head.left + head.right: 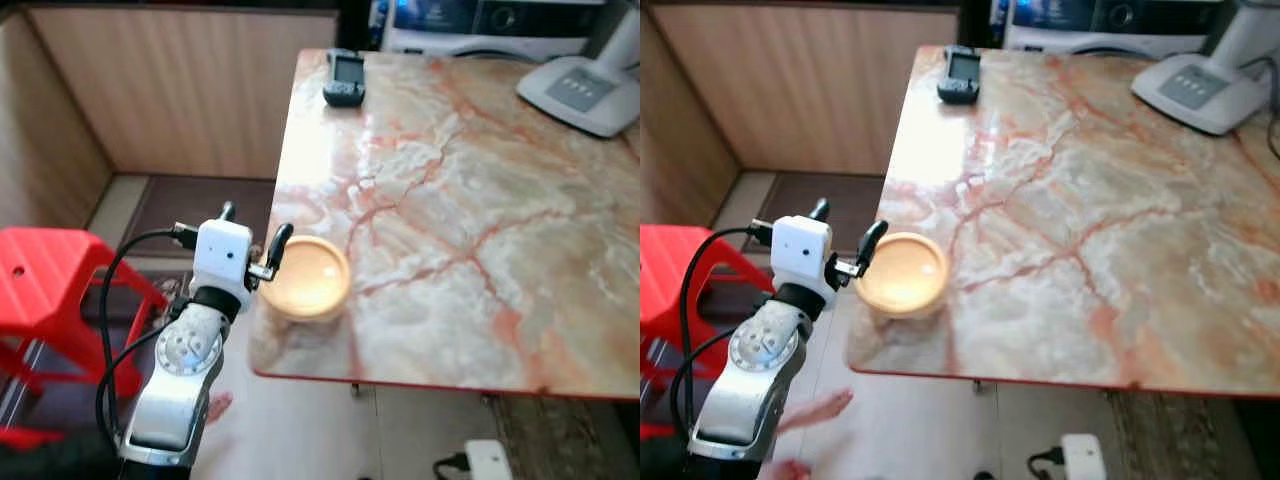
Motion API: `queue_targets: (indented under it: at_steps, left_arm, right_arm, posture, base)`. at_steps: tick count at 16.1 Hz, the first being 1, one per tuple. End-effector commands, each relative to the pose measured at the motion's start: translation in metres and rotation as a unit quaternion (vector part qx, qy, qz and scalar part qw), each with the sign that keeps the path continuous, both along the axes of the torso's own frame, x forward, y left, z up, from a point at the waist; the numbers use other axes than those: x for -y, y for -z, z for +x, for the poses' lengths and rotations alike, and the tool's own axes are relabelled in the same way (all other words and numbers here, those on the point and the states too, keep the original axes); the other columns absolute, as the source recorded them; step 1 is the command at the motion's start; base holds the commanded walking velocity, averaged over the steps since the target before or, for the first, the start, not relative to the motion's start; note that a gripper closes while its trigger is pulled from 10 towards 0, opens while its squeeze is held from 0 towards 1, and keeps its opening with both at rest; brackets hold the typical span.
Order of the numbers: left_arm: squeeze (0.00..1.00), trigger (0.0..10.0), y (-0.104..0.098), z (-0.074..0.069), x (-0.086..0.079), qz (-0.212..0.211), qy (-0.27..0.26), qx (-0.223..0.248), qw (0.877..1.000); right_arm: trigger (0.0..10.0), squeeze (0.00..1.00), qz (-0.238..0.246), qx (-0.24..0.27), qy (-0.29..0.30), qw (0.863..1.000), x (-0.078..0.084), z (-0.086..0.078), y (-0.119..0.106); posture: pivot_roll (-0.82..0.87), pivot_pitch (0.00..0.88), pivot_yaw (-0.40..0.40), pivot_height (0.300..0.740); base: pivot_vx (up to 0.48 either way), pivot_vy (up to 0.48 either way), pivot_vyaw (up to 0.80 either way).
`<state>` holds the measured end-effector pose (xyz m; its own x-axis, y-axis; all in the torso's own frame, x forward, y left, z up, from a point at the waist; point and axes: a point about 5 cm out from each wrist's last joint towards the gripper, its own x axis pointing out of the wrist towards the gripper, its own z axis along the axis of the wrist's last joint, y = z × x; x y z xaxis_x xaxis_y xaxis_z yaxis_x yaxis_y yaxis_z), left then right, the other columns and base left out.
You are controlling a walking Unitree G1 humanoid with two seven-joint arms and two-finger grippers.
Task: Restocking fridge
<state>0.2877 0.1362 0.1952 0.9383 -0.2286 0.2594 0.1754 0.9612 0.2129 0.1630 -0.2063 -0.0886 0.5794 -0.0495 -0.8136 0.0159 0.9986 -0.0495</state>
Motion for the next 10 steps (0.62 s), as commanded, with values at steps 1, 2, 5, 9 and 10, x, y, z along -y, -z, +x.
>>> queue_targets:
  at_steps: [1, 2, 5, 9, 10]
  left_arm:
    - [0.0, 10.0, 0.0009, -0.0002, -0.0043, 0.0, -0.008, 0.0, 1.0]
    - [0.0, 10.0, 0.0009, -0.0001, -0.0045, -0.002, -0.01, 0.001, 1.0]
    - [0.0, 10.0, -0.0022, -0.0002, -0.0043, -0.001, -0.011, 0.011, 1.0]
    - [0.0, 10.0, -0.0025, -0.0002, -0.003, -0.004, -0.008, 0.015, 1.0]
    - [0.0, 10.0, -0.0025, -0.0003, -0.0028, -0.004, -0.007, 0.015, 1.0]
  right_arm:
    - [10.0, 0.0, 0.012, -0.017, 0.005, 1.0, -0.0063, -0.0103, 0.0055]
    - [10.0, 0.0, 0.012, -0.017, 0.005, 1.0, -0.0069, -0.0101, 0.0055]
    - [10.0, 0.0, 0.014, -0.017, 0.002, 1.0, -0.011, -0.0083, 0.0055]
    - [10.0, 0.0, 0.016, -0.013, 0.001, 1.0, -0.0139, -0.007, 0.0053]
    - [10.0, 0.0, 0.016, -0.013, 0.001, 1.0, -0.0139, -0.0069, 0.0053]
  posture:
    - [0.16, 0.179, -0.039, 0.74]
    - [0.16, 0.179, -0.039, 0.74]
    - [0.16, 0.178, -0.039, 0.74]
    - [0.15, 0.175, -0.038, 0.74]
    - [0.15, 0.175, -0.038, 0.74]
  base:
    - [0.0, 0.0, -0.77]
    - [0.0, 0.0, -0.77]
    - [0.0, 0.0, -0.77]
    - [0.0, 0.0, -0.38]
    - [0.0, 0.0, 0.0]
